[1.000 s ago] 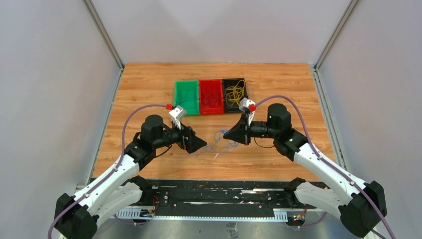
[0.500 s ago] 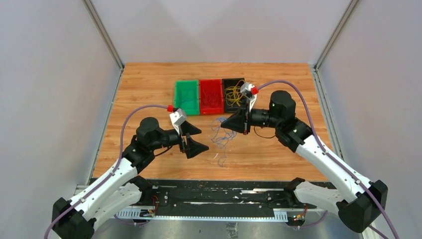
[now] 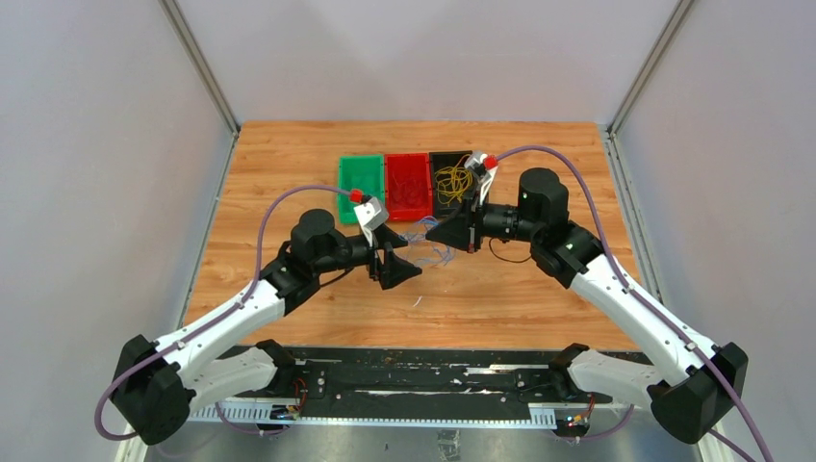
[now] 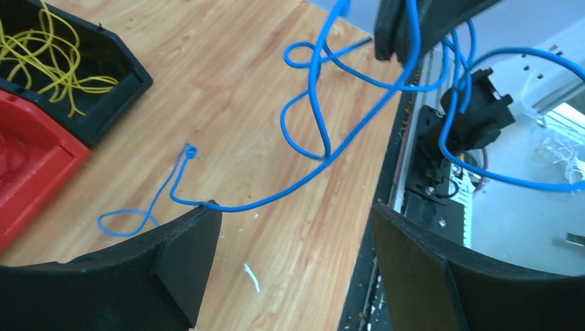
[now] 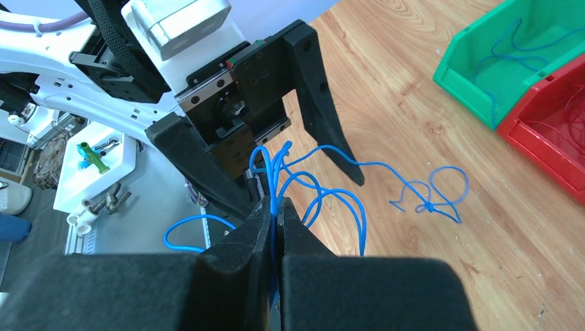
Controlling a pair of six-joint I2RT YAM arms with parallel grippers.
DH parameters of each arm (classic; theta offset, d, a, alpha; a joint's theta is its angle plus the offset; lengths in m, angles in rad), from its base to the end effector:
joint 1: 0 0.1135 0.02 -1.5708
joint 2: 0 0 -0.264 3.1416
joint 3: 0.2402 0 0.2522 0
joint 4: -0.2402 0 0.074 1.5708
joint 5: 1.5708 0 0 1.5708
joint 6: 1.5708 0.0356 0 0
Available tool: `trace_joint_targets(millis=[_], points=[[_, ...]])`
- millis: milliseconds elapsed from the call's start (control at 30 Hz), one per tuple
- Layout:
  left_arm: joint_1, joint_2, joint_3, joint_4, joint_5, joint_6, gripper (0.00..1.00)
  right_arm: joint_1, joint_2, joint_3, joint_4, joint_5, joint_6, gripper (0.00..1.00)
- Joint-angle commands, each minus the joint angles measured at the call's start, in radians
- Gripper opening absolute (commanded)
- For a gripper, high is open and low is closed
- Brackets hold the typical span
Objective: Untangle the cables
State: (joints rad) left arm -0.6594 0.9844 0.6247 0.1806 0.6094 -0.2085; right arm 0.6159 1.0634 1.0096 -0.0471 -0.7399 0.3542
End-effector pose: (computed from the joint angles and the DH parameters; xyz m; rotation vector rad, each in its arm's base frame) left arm 0.1660 -0.1545 0.2849 0.8651 1.6522 -1.1481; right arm 0.1815 0.1579 0.3809 -0.8257 1.6336 1.3206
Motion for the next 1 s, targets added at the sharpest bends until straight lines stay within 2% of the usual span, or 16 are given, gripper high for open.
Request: trace_joint_targets(millis=[0, 333, 567, 700, 733, 800, 833, 867, 967], points=[[-0.012, 0.040, 0.046, 0.036, -0.075, 0.021, 0.82, 0.015, -0.012, 0.035, -0.020, -0.006, 0.025, 0.00], [-0.012, -0.027, -0.021, 0.028, -0.265, 0.077, 0.83, 0.014, -0.033, 0.058, -0.064, 0.012, 0.032, 0.00], [-0.014, 0.027, 0.053, 0.028, -0.125, 0.115, 0.84, 0.014, -0.008, 0.066, -0.062, -0.001, 0.062, 0.00], [-0.029, 0.093, 0.123, 0.027, -0.061, 0.130, 0.79, 0.014, 0.004, 0.055, -0.049, 0.006, 0.072, 0.00], [-0.032, 0.108, 0.138, 0.028, -0.054, 0.134, 0.74, 0.014, 0.006, 0.051, -0.049, 0.007, 0.072, 0.00], [-0.035, 0.127, 0.161, 0.027, -0.056, 0.135, 0.40, 0.013, 0.008, 0.041, -0.052, 0.010, 0.071, 0.00], [-0.036, 0.133, 0.167, 0.027, -0.077, 0.135, 0.17, 0.013, 0.005, 0.034, -0.054, 0.018, 0.067, 0.00], [-0.036, 0.132, 0.167, 0.027, -0.114, 0.130, 0.01, 0.012, -0.001, 0.028, -0.067, 0.035, 0.050, 0.00], [-0.036, 0.092, 0.129, 0.020, -0.302, 0.109, 0.00, -0.004, -0.030, 0.002, -0.189, 0.178, -0.030, 0.01]])
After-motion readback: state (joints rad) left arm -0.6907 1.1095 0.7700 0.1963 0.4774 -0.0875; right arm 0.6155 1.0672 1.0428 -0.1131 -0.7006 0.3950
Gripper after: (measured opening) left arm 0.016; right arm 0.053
